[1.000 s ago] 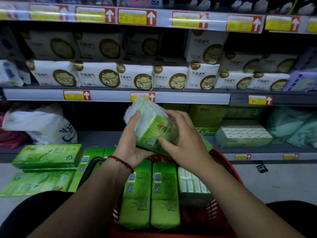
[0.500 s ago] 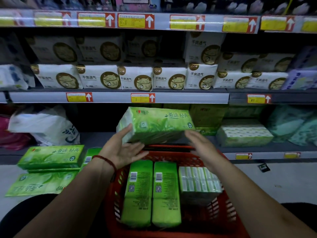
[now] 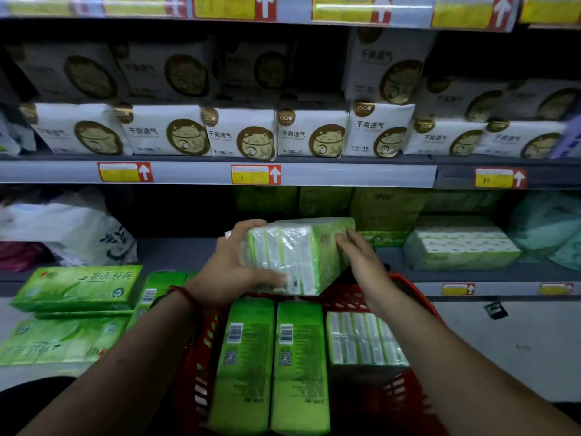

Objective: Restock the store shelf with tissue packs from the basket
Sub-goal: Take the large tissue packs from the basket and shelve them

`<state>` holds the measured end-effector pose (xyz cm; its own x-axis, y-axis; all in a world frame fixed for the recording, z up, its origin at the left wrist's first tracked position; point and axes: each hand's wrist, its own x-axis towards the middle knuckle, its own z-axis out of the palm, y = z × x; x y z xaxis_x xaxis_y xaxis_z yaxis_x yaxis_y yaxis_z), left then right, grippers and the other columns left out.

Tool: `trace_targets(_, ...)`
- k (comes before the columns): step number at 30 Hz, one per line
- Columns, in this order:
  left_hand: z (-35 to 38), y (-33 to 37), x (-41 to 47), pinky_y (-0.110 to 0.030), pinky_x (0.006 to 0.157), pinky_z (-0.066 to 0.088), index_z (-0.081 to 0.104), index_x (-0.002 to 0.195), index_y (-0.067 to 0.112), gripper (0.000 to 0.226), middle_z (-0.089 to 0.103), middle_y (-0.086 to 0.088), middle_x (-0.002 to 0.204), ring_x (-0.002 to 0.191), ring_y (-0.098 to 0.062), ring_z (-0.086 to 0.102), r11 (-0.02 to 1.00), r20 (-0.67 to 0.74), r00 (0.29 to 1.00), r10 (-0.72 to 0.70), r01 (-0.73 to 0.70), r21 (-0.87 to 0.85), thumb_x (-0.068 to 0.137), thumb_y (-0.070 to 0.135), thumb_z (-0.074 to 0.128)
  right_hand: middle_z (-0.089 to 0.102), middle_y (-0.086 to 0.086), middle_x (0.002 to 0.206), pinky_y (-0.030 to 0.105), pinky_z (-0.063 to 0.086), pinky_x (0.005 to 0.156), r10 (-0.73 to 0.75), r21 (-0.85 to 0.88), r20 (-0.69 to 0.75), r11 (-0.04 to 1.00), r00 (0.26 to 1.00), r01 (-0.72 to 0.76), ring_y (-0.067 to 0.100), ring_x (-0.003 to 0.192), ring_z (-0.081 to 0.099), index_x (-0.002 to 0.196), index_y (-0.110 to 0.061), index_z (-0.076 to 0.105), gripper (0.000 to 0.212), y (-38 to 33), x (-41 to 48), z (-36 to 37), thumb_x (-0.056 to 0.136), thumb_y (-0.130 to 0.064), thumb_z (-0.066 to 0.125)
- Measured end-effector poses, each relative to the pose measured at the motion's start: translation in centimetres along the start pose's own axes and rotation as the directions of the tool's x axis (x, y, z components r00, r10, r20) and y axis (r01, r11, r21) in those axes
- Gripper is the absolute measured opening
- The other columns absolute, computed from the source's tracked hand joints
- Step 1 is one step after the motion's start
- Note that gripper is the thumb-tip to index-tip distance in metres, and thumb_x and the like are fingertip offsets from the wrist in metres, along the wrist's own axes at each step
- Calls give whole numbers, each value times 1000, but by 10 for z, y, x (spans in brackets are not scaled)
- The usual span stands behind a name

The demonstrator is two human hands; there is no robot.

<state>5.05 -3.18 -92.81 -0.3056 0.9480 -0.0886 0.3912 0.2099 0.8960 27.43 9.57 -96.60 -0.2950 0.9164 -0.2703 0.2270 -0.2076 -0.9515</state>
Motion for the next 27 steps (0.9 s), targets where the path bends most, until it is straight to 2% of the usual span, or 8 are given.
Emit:
trace_targets(3, -6, 5, 24, -45, 98, 53, 47, 142, 37, 76, 59, -12, 141, 110, -26, 63, 964, -5, 986, -165, 161, -210, 76, 20, 79, 19, -6, 168, 47, 21, 123, -79, -106, -47, 992, 996, 73, 22, 156, 19, 157, -36, 36, 62, 9, -2, 10, 101, -59, 51)
trace_targets(5, -3, 8, 22, -49, 103, 49, 57, 137, 36, 55, 58, 2, 143, 123, -26, 60, 882, -33, 964, -263, 227, -412, 87, 54, 69, 22, -5, 166, 52, 23, 124, -137, -195, -70, 973, 988, 121, 27, 155, 19, 155, -36, 38, 66, 9, -5, 14, 97, -65, 51)
trace_targets(8, 2, 0, 14, -55, 97, 53, 64, 113, 29, 81, 68, -5, 122, 110, -29, 66, 889, -183, 934, -308, 214, -404, 61, 92, 63, 35, -2, 152, 47, 33, 117, -216, -310, -84, 933, 973, 180, 27, 145, 31, 148, -34, 46, 69, 4, -9, 19, 90, -70, 57)
trace_targets(12, -5, -46, 31, -62, 85, 57, 60, 86, 18, 44, 62, -16, 100, 97, -46, 67, 856, -253, 901, -352, 201, -475, 81, 61, 66, 56, -10, 119, 45, 51, 98, -270, -278, -188, 937, 944, 213, 17, 115, 57, 149, -31, 43, 77, -4, -7, 12, 85, -66, 68)
trace_targets(15, -9, -44, 32, -29, 60, 55, 48, 73, 11, 30, 51, -6, 65, 57, -24, 60, 871, -330, 887, -324, 143, -469, 100, 25, 48, 65, -11, 94, 52, 59, 88, -127, -139, -232, 986, 964, 97, 12, 92, 66, 161, -24, 29, 100, 4, 8, 1, 81, -58, 79)
trace_targets(20, -14, -114, 55, -69, 97, 45, 62, 106, 17, 42, 57, -23, 112, 115, -59, 55, 917, -354, 867, -352, 243, -315, 90, 55, 65, 47, -2, 132, 39, 49, 102, -112, -243, -190, 968, 975, 64, 17, 121, 49, 127, -38, 58, 78, 10, 16, -12, 63, -76, 81)
trace_targets(23, -9, -48, 21, -55, 111, 33, 50, 131, 19, 42, 40, -19, 139, 127, -49, 40, 937, -459, 830, -317, 348, -19, 103, 51, 47, 57, -3, 125, 32, 53, 87, -86, -101, -98, 992, 991, 76, 15, 112, 61, 123, -29, 50, 64, 11, 14, -16, 75, -47, 88)
trace_targets(27, -3, -38, 10, -45, 93, 40, 49, 114, 5, 43, 49, -26, 122, 110, -43, 51, 957, -660, 696, -283, 254, -143, 104, 46, 46, 68, 2, 125, 44, 61, 90, -97, -35, -101, 995, 990, 94, 18, 106, 71, 127, -28, 44, 80, 18, 9, -10, 67, -51, 91)
